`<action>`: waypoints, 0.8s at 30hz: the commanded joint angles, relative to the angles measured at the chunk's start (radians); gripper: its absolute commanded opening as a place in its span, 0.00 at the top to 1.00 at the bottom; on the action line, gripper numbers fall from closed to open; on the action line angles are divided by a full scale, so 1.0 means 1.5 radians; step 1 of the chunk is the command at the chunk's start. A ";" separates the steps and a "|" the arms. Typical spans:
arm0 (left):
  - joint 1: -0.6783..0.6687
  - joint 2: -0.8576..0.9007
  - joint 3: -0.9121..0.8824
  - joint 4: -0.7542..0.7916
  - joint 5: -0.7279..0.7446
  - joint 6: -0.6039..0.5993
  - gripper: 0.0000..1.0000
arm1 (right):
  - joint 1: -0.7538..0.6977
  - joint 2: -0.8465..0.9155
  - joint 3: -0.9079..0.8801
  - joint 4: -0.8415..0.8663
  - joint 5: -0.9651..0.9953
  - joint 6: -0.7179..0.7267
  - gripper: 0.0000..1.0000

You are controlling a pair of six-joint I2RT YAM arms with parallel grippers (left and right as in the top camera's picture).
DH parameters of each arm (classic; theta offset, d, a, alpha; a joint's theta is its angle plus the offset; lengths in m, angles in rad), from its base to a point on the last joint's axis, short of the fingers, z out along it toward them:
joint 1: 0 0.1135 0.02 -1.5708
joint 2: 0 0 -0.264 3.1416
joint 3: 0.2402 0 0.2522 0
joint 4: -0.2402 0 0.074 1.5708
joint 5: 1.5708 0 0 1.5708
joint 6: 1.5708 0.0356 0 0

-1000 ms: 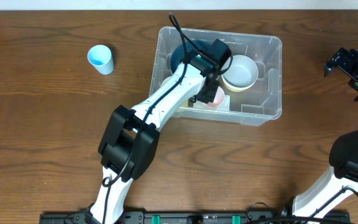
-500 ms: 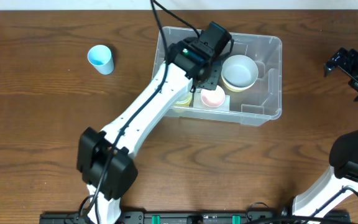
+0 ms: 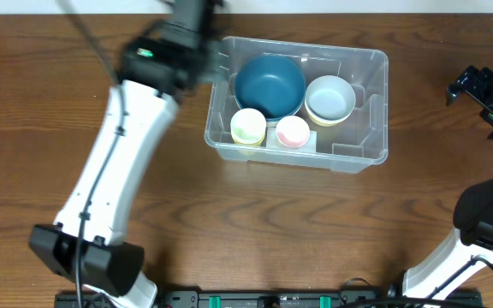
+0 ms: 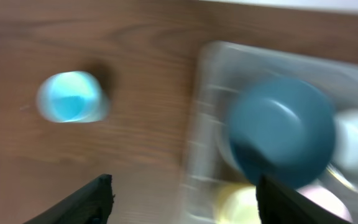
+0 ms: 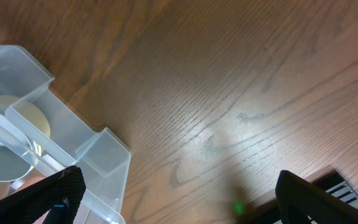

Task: Pack container
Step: 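Move the left gripper left and grasp the light-blue cup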

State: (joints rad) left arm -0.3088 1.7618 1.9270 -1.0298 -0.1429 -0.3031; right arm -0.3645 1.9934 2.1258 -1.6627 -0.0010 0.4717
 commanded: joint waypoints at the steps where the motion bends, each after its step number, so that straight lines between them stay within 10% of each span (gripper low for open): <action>1: 0.086 0.033 0.003 -0.011 -0.001 -0.028 0.21 | -0.001 -0.005 0.000 -0.001 0.003 0.012 0.01; 7: 0.212 0.094 0.003 -0.012 0.137 -0.028 0.21 | -0.001 -0.005 0.000 -0.001 0.003 0.012 0.01; 24: 0.300 0.290 0.002 0.008 0.141 -0.028 0.20 | -0.001 -0.005 0.000 -0.001 0.002 0.012 0.01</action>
State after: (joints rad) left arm 0.1375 2.1670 1.9266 -1.0183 0.0559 -0.3405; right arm -0.3641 1.9934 2.1258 -1.6630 -0.0010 0.4717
